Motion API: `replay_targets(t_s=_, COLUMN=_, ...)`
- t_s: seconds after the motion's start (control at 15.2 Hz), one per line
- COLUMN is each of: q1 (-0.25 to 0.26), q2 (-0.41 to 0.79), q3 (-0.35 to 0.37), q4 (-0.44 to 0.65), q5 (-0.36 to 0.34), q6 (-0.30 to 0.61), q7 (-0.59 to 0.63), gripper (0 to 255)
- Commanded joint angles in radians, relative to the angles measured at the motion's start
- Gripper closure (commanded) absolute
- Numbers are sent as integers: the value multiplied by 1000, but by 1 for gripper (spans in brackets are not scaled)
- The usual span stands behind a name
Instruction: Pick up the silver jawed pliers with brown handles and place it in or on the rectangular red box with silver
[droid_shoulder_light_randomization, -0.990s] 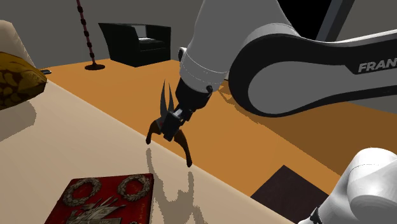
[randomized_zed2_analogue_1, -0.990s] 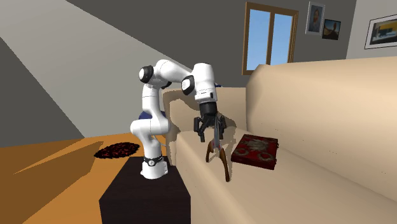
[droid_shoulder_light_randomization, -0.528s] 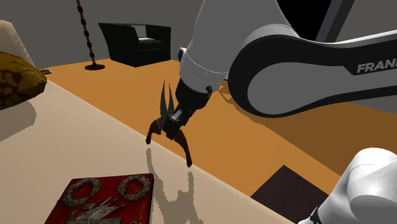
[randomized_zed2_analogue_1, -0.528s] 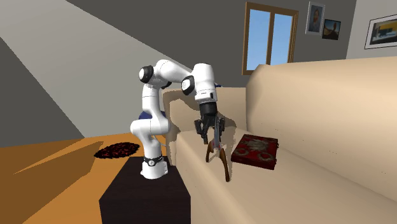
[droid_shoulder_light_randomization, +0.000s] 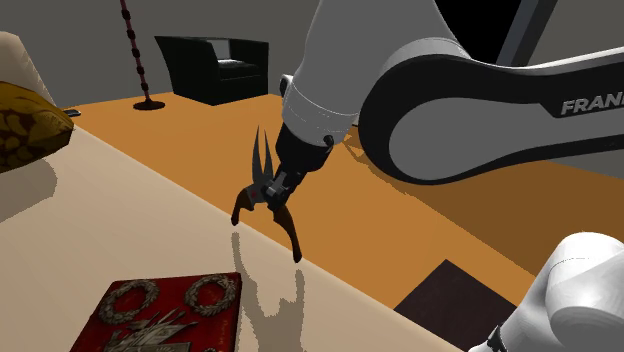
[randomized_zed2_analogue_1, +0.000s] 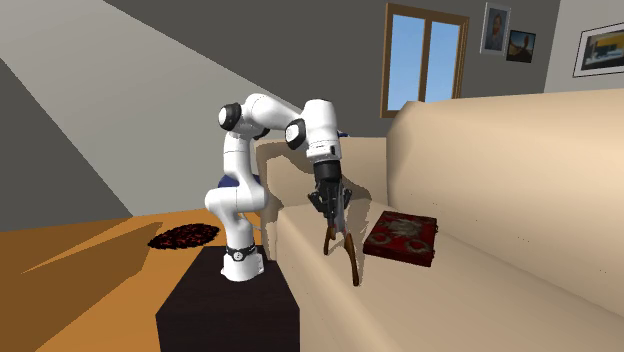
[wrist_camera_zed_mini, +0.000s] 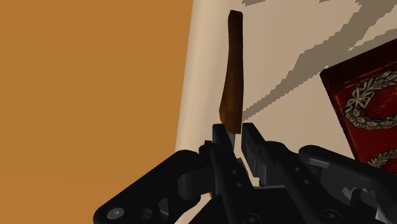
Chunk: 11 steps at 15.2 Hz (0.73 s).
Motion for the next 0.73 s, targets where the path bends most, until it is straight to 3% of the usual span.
replay_targets(t_s=0.0, q1=0, q2=0, q3=0, q4=0, q5=0, q6=0, q7=0, gripper=255)
replay_targets(t_s=0.66, q1=-5, q2=-6, q3=-21, q4=128, q5=-3, q6=-133, q7=-14, gripper=255)
